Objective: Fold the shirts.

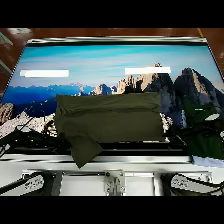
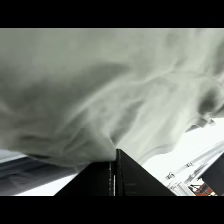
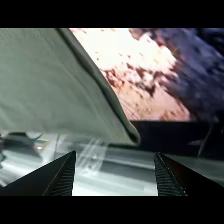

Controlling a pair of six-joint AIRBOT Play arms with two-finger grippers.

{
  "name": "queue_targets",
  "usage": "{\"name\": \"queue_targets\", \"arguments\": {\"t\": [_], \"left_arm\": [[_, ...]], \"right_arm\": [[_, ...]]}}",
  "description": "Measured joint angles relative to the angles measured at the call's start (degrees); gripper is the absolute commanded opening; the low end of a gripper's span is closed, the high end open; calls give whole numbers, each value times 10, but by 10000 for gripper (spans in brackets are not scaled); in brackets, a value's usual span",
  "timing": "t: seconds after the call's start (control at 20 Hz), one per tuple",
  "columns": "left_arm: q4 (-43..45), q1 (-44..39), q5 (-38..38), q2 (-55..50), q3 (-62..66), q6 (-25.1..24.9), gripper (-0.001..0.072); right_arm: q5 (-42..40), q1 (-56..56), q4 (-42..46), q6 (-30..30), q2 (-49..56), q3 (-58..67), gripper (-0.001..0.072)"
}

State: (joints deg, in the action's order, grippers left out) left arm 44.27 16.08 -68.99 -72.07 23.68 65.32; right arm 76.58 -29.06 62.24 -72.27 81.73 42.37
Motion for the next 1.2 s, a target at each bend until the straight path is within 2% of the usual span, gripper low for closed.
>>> {"name": "queue_targets", "arguments": {"t": [0.05,0.15,0.2,0.25,0.55,0.75,1.2], "left_arm": [[0,0,-2,0,5,0,45],[-1,0,-10,0,17,0,45],[-1,0,-14,0,25,-1,45],[-1,0,-19,0,37,-1,45],[-1,0,-82,0,163,-9,44],[-2,0,-85,-23,287,4,44],[-3,-14,-80,-250,549,91,45]], "right_arm": [[-15,14,0,-2,0,-6,577],[-35,43,-3,-11,3,-12,274],[-52,55,-3,-17,4,-14,152],[-64,66,-5,-24,5,-15,62],[-71,96,-35,-3,-8,43,59],[-100,139,-30,-12,-11,138,59],[-201,223,8,-85,148,342,60]]}}
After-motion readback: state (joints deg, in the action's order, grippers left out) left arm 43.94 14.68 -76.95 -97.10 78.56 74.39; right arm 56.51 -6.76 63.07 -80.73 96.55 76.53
